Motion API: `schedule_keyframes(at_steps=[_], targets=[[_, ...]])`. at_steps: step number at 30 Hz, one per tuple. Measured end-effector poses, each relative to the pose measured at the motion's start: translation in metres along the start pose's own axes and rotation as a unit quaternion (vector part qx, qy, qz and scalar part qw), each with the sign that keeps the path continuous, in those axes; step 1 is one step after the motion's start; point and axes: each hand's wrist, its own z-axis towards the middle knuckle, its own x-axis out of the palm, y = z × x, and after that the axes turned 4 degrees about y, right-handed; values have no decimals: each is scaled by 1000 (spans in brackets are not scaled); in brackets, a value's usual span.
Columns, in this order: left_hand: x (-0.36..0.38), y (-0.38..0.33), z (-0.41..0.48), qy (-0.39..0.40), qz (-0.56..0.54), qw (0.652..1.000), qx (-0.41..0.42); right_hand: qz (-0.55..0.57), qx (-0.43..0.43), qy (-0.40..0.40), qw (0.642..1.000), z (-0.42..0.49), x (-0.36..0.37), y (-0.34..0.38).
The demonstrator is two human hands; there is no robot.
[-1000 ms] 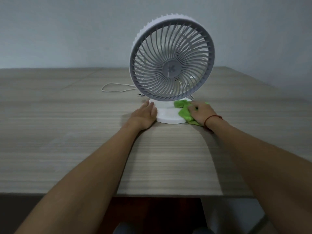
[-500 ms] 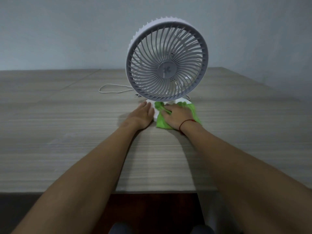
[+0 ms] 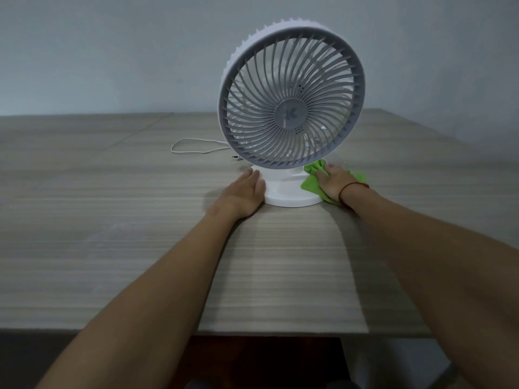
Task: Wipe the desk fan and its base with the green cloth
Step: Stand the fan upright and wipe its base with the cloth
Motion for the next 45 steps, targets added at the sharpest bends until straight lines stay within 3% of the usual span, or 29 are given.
schedule_keyframes(at_steps=[11, 20, 27, 32, 37, 41, 45], targets=[[2, -2, 0, 2, 16, 1000, -10, -77, -41, 4, 996, -31, 13, 34], [-2, -2, -6, -24, -49, 998, -16, -26, -205, -59, 977, -66, 35, 34], [0, -4, -2, -1, -21, 1000, -14, -54, -90, -38, 994, -38, 12, 9], [-1, -3, 2, 11, -30, 999, -16, -101, -25, -26, 994, -30, 14, 30], [-4, 1, 4, 12, -47, 999, -7, -81, -123, -42, 988, -50, 34, 63], [-6, 7, 7, 16, -46, 999, -1, -27, -214, -18, 976, -61, 32, 47], [-3, 8, 8, 14, -33, 999, -8, 24, -219, -37, 975, -55, 18, 9]])
